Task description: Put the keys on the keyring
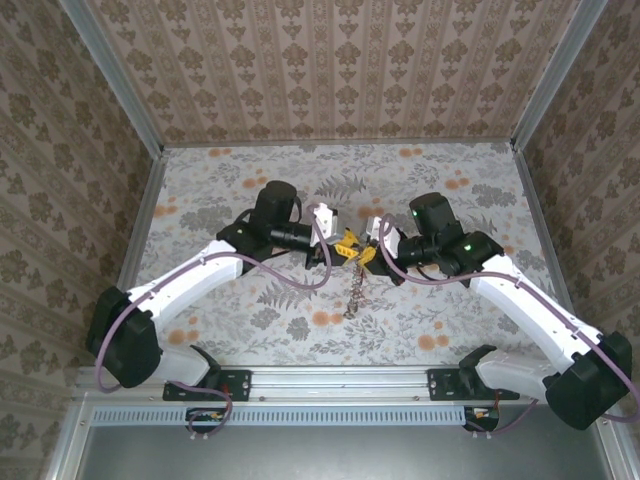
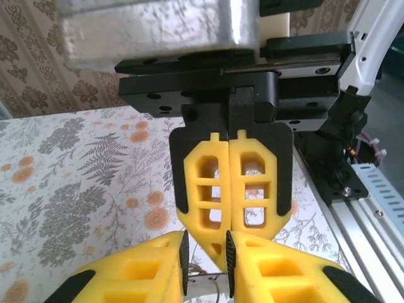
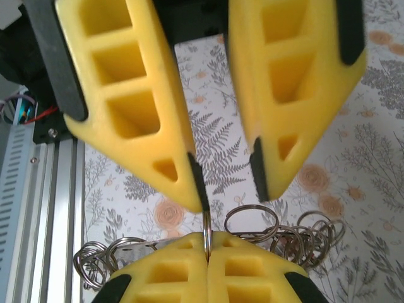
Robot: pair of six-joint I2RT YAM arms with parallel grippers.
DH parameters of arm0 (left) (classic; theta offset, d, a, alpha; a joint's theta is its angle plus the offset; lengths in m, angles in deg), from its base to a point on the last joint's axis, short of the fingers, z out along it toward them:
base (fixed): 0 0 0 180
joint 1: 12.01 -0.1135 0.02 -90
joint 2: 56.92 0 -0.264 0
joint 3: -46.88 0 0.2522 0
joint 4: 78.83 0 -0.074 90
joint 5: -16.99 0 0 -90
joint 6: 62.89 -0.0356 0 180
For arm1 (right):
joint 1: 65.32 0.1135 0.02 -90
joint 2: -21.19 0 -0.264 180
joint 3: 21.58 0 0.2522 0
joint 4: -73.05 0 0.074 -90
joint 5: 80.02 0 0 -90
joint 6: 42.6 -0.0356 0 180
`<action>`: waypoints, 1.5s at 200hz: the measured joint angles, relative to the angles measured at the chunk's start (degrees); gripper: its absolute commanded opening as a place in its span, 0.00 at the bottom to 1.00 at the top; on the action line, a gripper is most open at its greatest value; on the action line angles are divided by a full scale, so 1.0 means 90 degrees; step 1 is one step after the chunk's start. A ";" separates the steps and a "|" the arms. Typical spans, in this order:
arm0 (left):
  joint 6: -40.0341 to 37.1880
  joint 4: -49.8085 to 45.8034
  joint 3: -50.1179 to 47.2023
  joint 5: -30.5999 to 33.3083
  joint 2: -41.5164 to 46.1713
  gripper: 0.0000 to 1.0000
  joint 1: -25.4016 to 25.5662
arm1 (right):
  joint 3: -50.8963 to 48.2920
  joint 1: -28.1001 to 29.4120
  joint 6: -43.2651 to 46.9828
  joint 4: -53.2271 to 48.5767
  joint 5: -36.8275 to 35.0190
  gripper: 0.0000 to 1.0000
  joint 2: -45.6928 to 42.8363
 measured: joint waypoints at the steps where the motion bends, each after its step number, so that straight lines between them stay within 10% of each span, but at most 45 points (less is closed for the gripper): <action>1: -0.0010 -0.0019 0.0010 0.0005 0.0000 0.26 0.0000 | 0.0015 0.0002 0.0015 -0.0029 -0.0015 0.00 0.0000; 75: -0.0364 -0.1166 0.0359 0.0085 -0.0435 0.35 0.0226 | 0.0277 0.0231 0.0393 -0.0602 -0.0481 0.00 0.0092; 110: -0.0238 -0.1251 0.0418 0.0124 -0.0508 0.00 0.0267 | 0.0277 0.0233 0.0481 -0.0648 -0.0617 0.00 0.0092; 168: -0.0211 -0.0930 0.0250 -0.0046 -0.0452 0.00 0.0253 | -0.0104 0.0136 0.0306 -0.0180 -0.0508 0.24 -0.0209; 300: 0.0544 0.1008 -0.0498 -0.0826 -0.0073 0.00 0.0044 | -0.0937 -0.0440 -0.0617 0.1083 0.0707 0.16 -0.1081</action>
